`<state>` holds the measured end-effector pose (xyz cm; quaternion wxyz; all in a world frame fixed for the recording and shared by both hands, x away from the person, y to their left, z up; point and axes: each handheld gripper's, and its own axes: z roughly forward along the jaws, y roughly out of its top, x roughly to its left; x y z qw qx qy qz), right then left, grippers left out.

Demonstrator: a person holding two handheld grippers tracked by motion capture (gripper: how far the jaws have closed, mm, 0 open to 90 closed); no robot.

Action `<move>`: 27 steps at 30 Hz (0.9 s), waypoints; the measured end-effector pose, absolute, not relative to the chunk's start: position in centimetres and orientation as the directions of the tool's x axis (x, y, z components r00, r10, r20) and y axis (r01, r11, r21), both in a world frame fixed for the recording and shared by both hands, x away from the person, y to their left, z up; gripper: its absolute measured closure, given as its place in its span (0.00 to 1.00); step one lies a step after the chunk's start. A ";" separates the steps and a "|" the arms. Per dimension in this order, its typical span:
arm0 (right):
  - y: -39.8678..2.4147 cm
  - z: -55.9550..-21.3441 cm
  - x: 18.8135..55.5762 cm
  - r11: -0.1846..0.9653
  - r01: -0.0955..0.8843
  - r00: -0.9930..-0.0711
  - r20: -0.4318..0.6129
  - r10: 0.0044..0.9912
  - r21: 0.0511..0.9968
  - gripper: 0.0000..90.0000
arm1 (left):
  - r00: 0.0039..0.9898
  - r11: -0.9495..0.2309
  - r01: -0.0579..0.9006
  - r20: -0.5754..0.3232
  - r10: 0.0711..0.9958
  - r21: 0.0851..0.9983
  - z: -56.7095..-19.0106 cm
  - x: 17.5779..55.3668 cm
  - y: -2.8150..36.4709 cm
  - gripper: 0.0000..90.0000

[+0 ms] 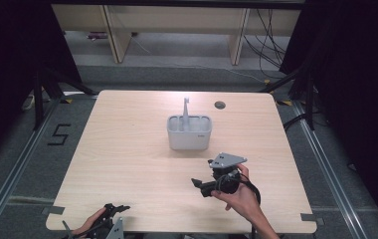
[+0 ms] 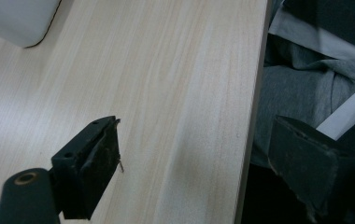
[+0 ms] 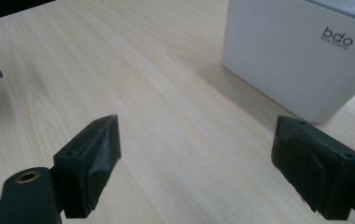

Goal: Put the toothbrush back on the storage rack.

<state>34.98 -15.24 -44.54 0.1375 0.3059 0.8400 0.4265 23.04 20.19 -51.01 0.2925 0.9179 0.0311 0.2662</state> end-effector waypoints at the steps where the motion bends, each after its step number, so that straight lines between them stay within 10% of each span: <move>1: -15.2 -44.5 35.0 0.449 0.397 -0.775 0.030 0.631 0.801 0.19 | 0.856 -0.827 -0.099 0.471 0.213 0.554 -51.0 23.0 20.2 0.18; 27: -16.3 -46.6 33.1 0.433 0.423 -0.776 0.071 0.627 0.796 0.19 | 0.858 -0.824 -0.098 0.467 0.214 0.558 -51.0 23.0 20.2 0.18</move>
